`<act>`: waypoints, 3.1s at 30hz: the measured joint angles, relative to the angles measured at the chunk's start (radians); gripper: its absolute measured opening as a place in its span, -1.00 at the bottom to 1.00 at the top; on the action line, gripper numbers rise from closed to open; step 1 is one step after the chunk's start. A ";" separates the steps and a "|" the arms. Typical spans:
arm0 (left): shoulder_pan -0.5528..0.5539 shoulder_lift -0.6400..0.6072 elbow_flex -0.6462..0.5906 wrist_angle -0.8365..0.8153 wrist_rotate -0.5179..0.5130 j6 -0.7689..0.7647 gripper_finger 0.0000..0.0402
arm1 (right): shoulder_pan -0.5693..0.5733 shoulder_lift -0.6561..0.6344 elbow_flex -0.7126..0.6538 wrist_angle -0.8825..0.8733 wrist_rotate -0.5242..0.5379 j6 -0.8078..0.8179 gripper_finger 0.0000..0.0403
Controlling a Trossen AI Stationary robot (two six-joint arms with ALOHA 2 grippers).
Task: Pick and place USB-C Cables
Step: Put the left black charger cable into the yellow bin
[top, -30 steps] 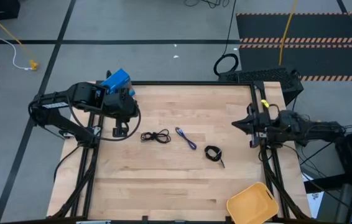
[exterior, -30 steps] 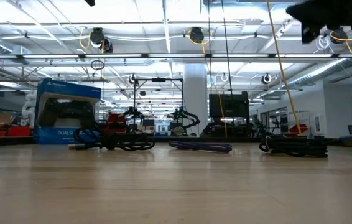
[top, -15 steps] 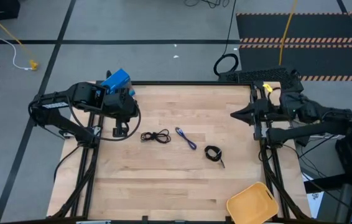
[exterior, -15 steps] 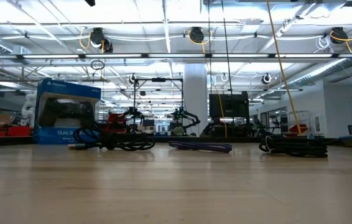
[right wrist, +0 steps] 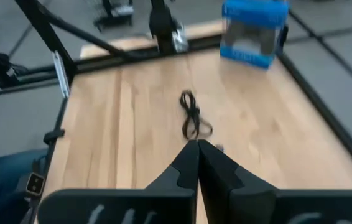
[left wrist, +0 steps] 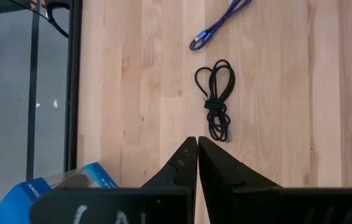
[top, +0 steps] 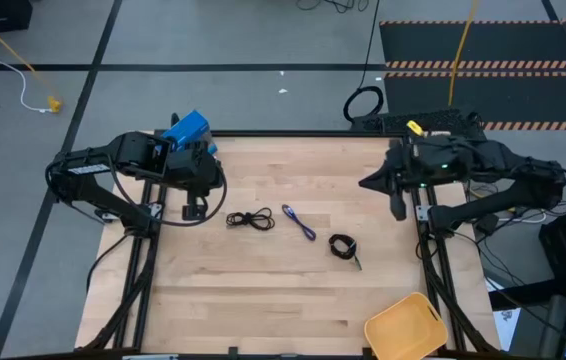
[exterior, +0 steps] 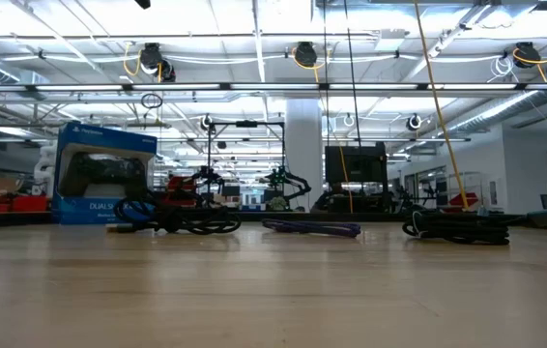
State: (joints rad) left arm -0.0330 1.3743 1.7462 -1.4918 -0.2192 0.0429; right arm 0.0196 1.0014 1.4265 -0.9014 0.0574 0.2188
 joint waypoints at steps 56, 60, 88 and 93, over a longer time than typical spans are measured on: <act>0.010 0.064 -0.413 0.339 0.073 -0.124 -0.38 | 0.349 0.101 -0.597 0.554 0.311 0.369 -1.00; 0.026 0.146 -0.402 0.342 0.089 -0.073 -0.34 | 0.349 0.100 -0.597 0.554 0.311 0.367 -1.00; 0.131 0.381 -0.626 0.668 0.199 0.034 -0.26 | 0.365 0.101 -0.659 0.585 0.304 0.344 -1.00; 0.133 0.378 -0.620 0.637 0.196 0.034 -0.26 | 0.365 0.101 -0.659 0.593 0.305 0.345 -1.00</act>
State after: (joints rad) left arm 0.0998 1.7520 1.1267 -0.8546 -0.0227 0.0764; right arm 0.3843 1.1023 0.7677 -0.3088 0.3622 0.5636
